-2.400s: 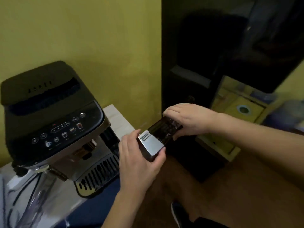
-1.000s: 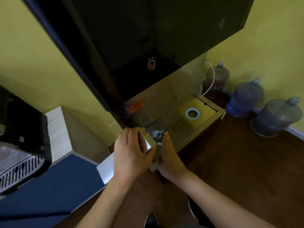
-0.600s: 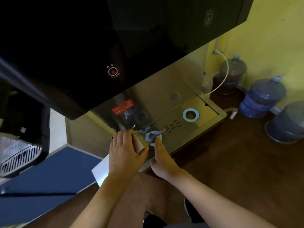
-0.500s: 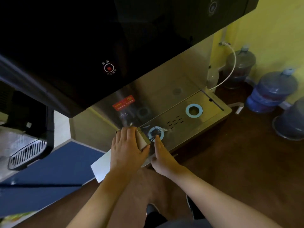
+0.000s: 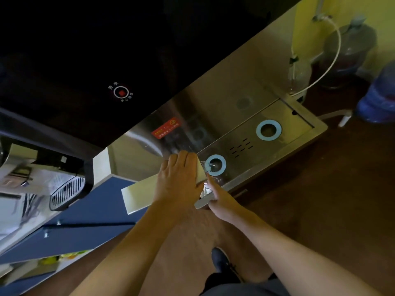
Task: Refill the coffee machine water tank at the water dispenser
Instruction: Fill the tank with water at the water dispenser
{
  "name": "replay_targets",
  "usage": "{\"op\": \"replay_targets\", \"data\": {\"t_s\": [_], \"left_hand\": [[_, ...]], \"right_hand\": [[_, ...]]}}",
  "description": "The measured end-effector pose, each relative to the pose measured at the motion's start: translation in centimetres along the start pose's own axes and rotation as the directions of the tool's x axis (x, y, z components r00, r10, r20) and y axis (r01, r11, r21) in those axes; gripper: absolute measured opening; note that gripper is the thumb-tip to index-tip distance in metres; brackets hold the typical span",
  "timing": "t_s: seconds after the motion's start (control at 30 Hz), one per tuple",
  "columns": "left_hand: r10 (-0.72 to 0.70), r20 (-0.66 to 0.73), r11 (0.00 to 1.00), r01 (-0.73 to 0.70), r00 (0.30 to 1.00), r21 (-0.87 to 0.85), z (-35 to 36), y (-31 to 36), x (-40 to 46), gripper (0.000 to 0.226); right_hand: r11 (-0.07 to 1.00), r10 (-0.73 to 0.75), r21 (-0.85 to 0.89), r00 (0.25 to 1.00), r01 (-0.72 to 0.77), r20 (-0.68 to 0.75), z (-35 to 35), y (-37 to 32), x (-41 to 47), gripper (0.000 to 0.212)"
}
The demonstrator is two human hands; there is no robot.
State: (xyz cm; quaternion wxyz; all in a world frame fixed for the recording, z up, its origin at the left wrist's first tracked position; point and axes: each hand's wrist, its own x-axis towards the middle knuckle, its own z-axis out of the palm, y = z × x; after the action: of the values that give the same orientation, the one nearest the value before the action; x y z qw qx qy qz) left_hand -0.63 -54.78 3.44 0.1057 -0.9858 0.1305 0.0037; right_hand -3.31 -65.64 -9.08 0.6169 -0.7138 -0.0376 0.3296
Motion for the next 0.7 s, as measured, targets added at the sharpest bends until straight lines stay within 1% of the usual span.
{"op": "replay_targets", "data": {"t_s": [0.17, 0.3, 0.37, 0.53, 0.6, 0.67, 0.7], "left_hand": [[0.068, 0.029, 0.997, -0.069, 0.997, 0.026, -0.7, 1.0, 0.7, 0.061], [0.105, 0.042, 0.992, -0.108, 0.994, 0.068, -0.8, 1.3, 1.5, 0.056], [0.12, 0.054, 0.988, -0.124, 0.991, 0.088, -1.0, 1.5, 1.9, 0.056], [0.154, 0.055, 0.981, -0.16, 0.986, 0.11, -1.3, 1.8, 2.1, 0.061], [0.149, 0.05, 0.985, -0.152, 0.988, 0.076, -1.4, 1.7, 1.9, 0.061], [0.104, 0.025, 0.994, -0.105, 0.994, 0.013, -1.5, 1.3, 1.4, 0.06], [0.069, -0.009, 0.997, -0.069, 0.998, -0.038, -1.6, 0.9, 0.9, 0.059]], "right_hand": [[1.0, 0.001, 0.029, 1.0, -0.001, 0.014, -0.8, 1.0, 0.0, 0.08], [0.996, -0.044, 0.078, 0.998, 0.041, 0.036, -0.9, 1.5, 0.2, 0.082], [0.993, -0.064, 0.098, 0.997, 0.06, 0.044, -1.0, 1.8, 0.4, 0.084], [0.99, -0.097, 0.105, 0.995, 0.096, 0.002, -1.4, 1.1, -0.1, 0.082], [0.99, -0.103, 0.094, 0.994, 0.105, -0.019, -1.5, 0.9, -0.6, 0.082], [0.991, -0.116, 0.055, 0.992, 0.118, -0.049, -1.4, 0.8, -1.0, 0.082], [0.992, -0.122, 0.023, 0.989, 0.124, -0.078, -1.4, 0.7, -1.3, 0.081]]}}
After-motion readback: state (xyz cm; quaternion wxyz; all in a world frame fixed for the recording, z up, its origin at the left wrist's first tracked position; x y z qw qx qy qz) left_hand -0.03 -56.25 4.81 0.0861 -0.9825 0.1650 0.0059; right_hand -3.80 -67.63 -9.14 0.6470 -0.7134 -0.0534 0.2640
